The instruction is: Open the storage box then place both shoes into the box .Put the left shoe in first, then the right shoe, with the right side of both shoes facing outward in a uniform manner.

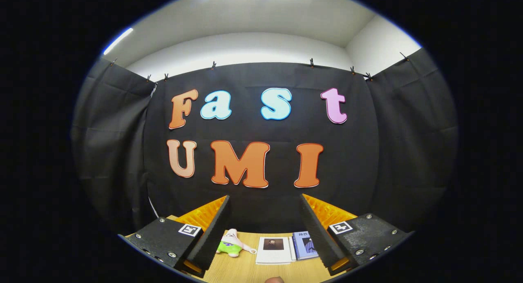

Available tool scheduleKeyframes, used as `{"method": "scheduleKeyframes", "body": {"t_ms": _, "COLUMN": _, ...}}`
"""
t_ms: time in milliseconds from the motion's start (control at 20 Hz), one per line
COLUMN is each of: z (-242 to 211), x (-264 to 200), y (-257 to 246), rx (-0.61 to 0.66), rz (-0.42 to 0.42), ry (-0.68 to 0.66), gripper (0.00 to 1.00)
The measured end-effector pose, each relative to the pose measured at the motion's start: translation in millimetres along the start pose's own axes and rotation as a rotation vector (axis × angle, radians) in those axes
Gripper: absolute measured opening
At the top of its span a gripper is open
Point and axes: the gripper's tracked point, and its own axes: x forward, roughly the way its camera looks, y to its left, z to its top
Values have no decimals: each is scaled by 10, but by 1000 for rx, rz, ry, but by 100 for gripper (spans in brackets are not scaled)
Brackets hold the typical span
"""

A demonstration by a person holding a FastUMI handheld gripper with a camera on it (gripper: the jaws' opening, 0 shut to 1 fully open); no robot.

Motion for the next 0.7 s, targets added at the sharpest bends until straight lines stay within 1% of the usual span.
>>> {"method": "scheduleKeyframes", "body": {"t_ms": 300, "z": 14, "x": -9, "y": -57, "rx": 36, "rz": -9, "ry": -27, "gripper": 98}}
{"method": "scheduleKeyframes", "body": {"t_ms": 550, "z": -85, "x": 17, "y": -154, "rx": 4, "rz": -47, "ry": -30, "gripper": 98}}
{"method": "scheduleKeyframes", "body": {"t_ms": 700, "z": -85, "x": -39, "y": -146, "rx": 9, "rz": -37, "ry": -34, "gripper": 98}}
